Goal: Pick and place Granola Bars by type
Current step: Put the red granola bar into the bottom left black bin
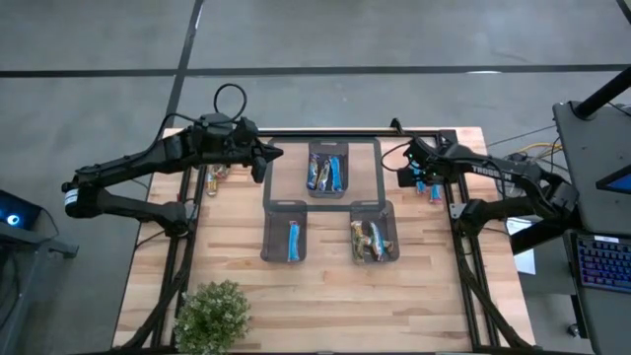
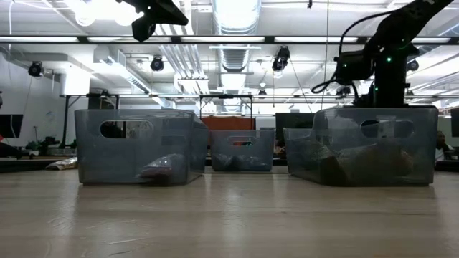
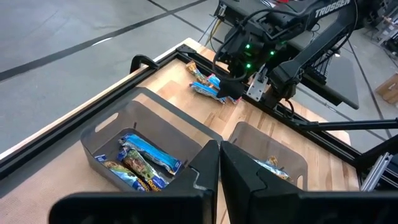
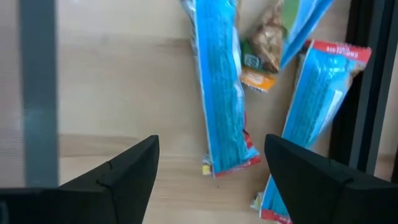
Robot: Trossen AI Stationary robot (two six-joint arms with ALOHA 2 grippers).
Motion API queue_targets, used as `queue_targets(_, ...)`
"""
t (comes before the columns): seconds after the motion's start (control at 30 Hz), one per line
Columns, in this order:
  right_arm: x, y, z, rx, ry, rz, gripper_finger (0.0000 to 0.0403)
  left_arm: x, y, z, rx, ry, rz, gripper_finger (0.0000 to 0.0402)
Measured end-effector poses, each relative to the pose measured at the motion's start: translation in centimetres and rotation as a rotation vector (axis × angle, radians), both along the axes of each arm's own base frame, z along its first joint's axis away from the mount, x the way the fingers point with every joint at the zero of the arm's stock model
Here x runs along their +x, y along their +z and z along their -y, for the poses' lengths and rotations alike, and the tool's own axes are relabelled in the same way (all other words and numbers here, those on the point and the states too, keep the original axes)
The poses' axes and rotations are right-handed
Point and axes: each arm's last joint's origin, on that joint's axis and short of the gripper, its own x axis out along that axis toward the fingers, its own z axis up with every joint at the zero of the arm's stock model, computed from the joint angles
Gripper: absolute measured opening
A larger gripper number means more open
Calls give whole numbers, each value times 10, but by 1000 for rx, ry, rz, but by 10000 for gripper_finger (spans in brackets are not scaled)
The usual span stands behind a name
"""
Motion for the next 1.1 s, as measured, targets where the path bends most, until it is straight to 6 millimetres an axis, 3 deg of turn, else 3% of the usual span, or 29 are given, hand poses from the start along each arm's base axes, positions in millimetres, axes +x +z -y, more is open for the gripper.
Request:
queue_targets(0.57,0,-5,0,-3,22,-4,273,0,0,0,-2,4,1,0)
queue_targets(1.1,7,-30,16,22,34,-95,268,0,0,0,-33,16,11,0)
